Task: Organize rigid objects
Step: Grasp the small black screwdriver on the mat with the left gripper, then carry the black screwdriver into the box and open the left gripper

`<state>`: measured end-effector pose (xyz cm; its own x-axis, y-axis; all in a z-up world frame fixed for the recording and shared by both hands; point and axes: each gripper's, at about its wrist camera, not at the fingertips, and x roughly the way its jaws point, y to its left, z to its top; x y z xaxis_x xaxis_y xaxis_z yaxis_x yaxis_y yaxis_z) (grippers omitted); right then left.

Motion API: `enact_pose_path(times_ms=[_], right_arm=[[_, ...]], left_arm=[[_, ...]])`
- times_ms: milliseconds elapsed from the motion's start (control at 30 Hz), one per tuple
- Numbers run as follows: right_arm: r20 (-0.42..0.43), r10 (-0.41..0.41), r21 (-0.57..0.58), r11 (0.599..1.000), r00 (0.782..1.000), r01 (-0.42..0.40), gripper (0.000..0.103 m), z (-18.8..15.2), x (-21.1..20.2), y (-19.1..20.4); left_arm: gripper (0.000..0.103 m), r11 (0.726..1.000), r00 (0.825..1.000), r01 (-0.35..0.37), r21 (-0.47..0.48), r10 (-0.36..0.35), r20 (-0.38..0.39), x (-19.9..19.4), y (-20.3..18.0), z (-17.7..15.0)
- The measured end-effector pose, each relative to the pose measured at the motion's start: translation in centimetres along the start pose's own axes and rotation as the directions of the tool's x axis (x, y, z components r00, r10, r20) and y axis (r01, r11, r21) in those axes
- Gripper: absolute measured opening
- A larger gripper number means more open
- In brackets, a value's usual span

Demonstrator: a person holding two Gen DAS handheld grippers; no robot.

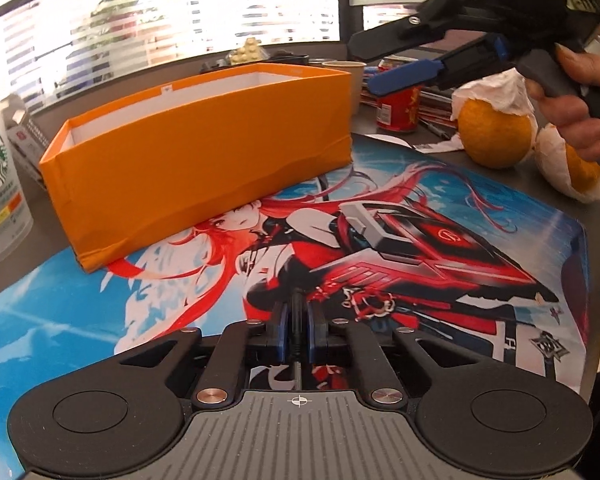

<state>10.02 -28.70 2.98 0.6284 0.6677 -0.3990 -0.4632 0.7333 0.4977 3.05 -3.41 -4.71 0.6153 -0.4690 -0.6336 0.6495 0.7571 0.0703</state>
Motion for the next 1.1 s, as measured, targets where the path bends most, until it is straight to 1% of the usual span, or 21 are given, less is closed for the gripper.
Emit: enact_pose_path(times_ms=[67,167,233,300,400,500,633,733,800,900,967,1033,1100], right_arm=[[0.011,0.003,0.013,1.000,1.000,-0.003,0.058,-0.1,-0.3,-0.3],[0.025,0.011,0.027,1.000,1.000,-0.011,0.058,-0.3,-0.6,-0.7],[0.030,0.018,0.031,0.999,0.999,-0.019,0.058,-0.4,-0.7,-0.9],[0.035,0.027,0.038,0.999,0.999,-0.028,0.058,-0.6,-0.8,-1.0],[0.045,0.040,0.048,0.998,0.998,-0.042,0.058,-0.7,-1.1,-1.3],[0.052,0.053,0.052,0.997,0.997,-0.056,0.059,-0.9,-1.4,-1.5],[0.059,0.076,0.060,0.995,0.995,-0.079,0.059,-1.1,-1.6,-1.7],[0.060,0.090,0.069,0.993,0.994,-0.094,0.059,-1.3,-1.7,-2.1],[0.061,0.097,0.074,0.992,0.993,-0.101,0.059,-1.4,-1.7,-2.3],[0.060,0.097,0.084,0.991,0.993,-0.102,0.059,-1.6,-1.8,-2.6],[0.057,0.098,0.089,0.991,0.994,-0.103,0.059,-1.6,-1.7,-2.8],[0.053,0.101,0.095,0.990,0.993,-0.105,0.059,-1.8,-1.5,-3.1],[0.050,0.106,0.102,0.989,0.993,-0.110,0.059,-1.9,-1.4,-3.2]], left_arm=[[0.008,1.000,1.000,0.007,-0.017,-0.007,-0.004,0.0,0.1,0.1],[0.008,0.997,0.999,0.051,-0.060,-0.051,-0.008,0.0,0.7,0.4],[0.008,0.997,0.999,0.047,-0.068,-0.047,0.002,-0.3,0.9,0.8],[0.008,0.995,0.998,0.059,-0.082,-0.057,0.019,-0.8,1.3,1.5],[0.008,0.988,0.995,0.096,-0.118,-0.092,0.041,-1.6,2.4,3.0],[0.008,0.985,0.991,0.119,-0.122,-0.110,0.078,-2.7,4.1,5.8],[0.008,0.987,0.988,0.111,-0.115,-0.097,0.122,-3.2,6.6,10.5],[0.008,0.990,0.990,0.070,-0.120,-0.054,0.130,-2.1,8.6,13.6],[0.008,0.989,0.992,0.044,-0.144,-0.026,0.126,-0.9,10.1,15.2],[0.008,0.980,0.994,0.033,-0.194,-0.011,0.111,1.2,11.9,16.9],[0.008,0.977,0.995,0.009,-0.215,0.012,0.094,2.8,12.9,17.5],[0.008,0.973,0.997,-0.018,-0.230,0.034,0.067,4.3,13.9,17.9],[0.008,0.969,0.998,-0.046,-0.242,0.053,0.024,6.1,14.5,17.9]])
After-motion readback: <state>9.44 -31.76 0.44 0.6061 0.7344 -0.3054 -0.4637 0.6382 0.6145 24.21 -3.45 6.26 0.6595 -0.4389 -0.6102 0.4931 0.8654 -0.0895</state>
